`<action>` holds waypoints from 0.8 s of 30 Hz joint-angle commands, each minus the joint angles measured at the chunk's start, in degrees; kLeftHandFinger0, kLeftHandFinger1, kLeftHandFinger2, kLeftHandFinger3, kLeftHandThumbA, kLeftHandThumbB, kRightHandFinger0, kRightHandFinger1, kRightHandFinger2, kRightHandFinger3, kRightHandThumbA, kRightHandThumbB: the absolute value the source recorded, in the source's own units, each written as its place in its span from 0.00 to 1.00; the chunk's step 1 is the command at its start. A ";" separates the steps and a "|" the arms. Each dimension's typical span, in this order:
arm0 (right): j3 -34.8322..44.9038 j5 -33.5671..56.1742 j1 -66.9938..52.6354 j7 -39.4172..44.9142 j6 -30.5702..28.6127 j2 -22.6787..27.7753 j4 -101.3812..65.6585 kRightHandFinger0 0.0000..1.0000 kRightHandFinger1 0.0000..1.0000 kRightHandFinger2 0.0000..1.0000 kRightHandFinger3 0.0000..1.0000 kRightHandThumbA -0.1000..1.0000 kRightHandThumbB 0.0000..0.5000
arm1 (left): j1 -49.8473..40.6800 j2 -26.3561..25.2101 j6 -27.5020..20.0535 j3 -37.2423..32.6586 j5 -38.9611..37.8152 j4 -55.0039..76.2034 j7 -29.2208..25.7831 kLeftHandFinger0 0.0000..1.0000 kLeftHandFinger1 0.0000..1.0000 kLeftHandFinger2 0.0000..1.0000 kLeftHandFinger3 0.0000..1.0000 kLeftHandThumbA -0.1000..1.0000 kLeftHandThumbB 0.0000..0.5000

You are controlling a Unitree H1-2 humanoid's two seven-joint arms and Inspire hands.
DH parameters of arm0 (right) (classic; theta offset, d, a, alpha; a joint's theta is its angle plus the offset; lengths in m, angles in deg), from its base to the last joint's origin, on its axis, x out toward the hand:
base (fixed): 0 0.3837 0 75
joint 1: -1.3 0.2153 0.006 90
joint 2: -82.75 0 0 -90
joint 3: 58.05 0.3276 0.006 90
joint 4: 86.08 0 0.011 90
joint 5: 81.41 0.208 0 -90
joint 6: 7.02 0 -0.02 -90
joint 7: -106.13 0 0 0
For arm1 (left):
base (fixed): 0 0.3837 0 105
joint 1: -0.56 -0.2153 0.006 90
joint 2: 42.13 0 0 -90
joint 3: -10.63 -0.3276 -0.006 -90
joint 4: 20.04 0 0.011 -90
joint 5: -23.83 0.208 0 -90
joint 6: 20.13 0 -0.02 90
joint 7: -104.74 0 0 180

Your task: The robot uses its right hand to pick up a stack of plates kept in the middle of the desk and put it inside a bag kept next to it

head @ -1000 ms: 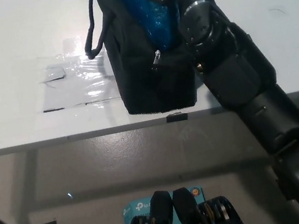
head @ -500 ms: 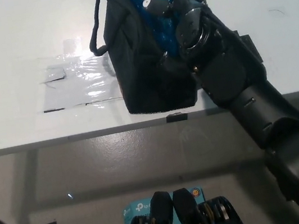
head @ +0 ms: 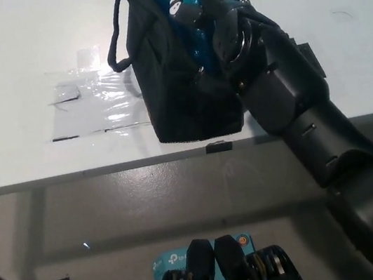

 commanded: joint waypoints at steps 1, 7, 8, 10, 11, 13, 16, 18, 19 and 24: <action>3.59 -14.92 3.94 10.80 0.78 -2.16 -3.86 1.00 1.00 1.00 1.00 1.00 1.00 | -0.65 -1.25 -1.49 0.18 0.17 0.78 0.76 0.54 0.59 0.69 0.69 0.00 0.27; 7.15 -19.09 7.07 12.03 0.78 -1.62 -6.47 1.00 1.00 1.00 1.00 1.00 1.00 | -0.57 -1.41 -1.82 -0.01 0.49 0.41 0.71 0.56 0.61 0.69 0.70 0.00 0.29; 7.53 -19.82 7.57 12.19 0.78 -1.51 -6.54 1.00 1.00 1.00 1.00 1.00 1.00 | -0.57 -1.33 -1.83 0.09 0.32 0.38 0.71 0.55 0.61 0.69 0.70 0.00 0.29; 8.78 -19.48 9.59 10.81 0.78 -0.12 -7.16 1.00 1.00 1.00 1.00 1.00 1.00 | -0.63 -1.25 -1.56 -0.01 0.40 0.46 0.69 0.55 0.60 0.69 0.69 0.00 0.28; 9.67 -20.50 10.28 11.22 0.78 0.14 -7.45 1.00 1.00 1.00 1.00 1.00 1.00 | -0.65 -1.44 -1.94 -0.30 0.81 0.04 0.72 0.55 0.59 0.68 0.69 0.00 0.27; 10.10 -20.90 10.95 11.78 0.78 0.86 -8.22 1.00 1.00 1.00 1.00 1.00 1.00 | -0.65 -1.33 -1.47 -0.21 0.71 0.20 0.65 0.54 0.59 0.68 0.70 0.00 0.27; 9.60 -23.71 13.29 15.36 0.78 4.49 -9.97 1.00 1.00 1.00 1.00 1.00 1.00 | -0.98 -1.45 -1.81 -0.13 0.25 0.40 1.06 0.52 0.56 0.68 0.70 0.00 0.31; 9.98 -23.23 14.15 15.98 0.78 6.43 -11.29 1.00 1.00 1.00 1.00 1.00 1.00 | -1.04 -1.58 -1.33 -0.45 0.78 0.89 1.01 0.52 0.56 0.68 0.69 0.00 0.28; 10.32 -23.13 14.79 16.13 0.78 7.12 -11.75 1.00 1.00 1.00 1.00 1.00 1.00 | -1.21 -1.67 -1.05 -0.21 0.65 0.86 0.96 0.54 0.58 0.68 0.69 0.00 0.28; 10.99 -23.00 14.88 16.79 0.78 9.48 -16.35 1.00 1.00 1.00 1.00 1.00 1.00 | -1.55 -1.62 -0.70 -0.30 0.75 1.11 0.90 0.55 0.58 0.68 0.69 0.00 0.28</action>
